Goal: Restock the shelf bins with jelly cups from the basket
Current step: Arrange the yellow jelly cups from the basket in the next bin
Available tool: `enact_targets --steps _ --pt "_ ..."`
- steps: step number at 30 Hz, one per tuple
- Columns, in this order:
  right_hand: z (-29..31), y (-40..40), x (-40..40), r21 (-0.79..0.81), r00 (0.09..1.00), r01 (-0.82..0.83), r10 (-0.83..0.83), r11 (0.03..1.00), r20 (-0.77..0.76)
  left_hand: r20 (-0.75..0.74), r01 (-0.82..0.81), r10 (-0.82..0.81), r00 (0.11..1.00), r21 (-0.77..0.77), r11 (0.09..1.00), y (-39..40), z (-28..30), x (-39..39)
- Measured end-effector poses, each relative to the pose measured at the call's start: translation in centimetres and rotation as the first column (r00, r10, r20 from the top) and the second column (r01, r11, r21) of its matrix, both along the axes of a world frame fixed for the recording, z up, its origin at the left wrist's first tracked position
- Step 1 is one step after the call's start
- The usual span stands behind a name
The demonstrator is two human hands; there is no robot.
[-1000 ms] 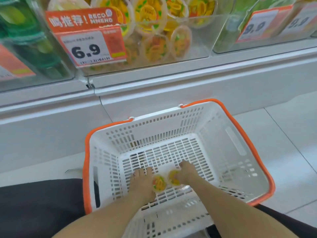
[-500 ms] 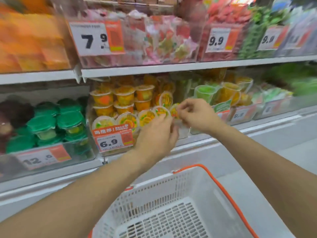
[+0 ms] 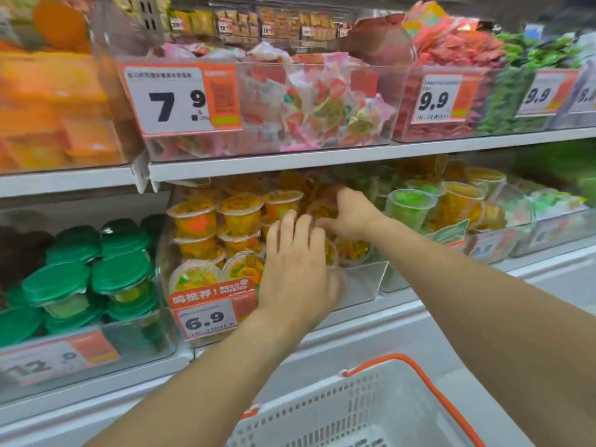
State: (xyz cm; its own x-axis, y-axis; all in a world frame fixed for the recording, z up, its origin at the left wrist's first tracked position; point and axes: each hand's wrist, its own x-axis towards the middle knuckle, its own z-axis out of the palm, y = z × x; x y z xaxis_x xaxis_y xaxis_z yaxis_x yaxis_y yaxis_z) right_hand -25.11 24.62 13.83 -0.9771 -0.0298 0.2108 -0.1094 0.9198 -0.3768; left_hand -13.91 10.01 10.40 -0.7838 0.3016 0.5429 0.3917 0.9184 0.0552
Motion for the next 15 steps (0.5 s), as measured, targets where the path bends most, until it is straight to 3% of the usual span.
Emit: enact_targets --steps 3,6,11,15 --pt "-0.1 0.3 -0.8 -0.152 0.997 0.058 -0.065 0.987 -0.042 -0.084 0.001 0.008 0.996 0.114 0.993 -0.5 0.7 -0.8" --pt "0.6 0.0 -1.4 -0.299 0.98 0.182 -0.199 0.937 -0.028 -0.137 -0.033 0.049 0.989 0.117 0.993 -0.9 1.1 -2.0" --pt "1.7 -1.2 -0.9 -0.178 0.964 0.26 -0.245 0.949 0.102 -0.054 -0.099 0.101 0.993 0.029 0.995 -1.2 1.2 -3.3" --pt "1.8 -1.4 -1.3 -0.249 0.951 0.262 -0.206 0.932 0.232 -0.07 -0.118 0.118 0.991 0.012 0.993 -1.5 1.7 -3.7"
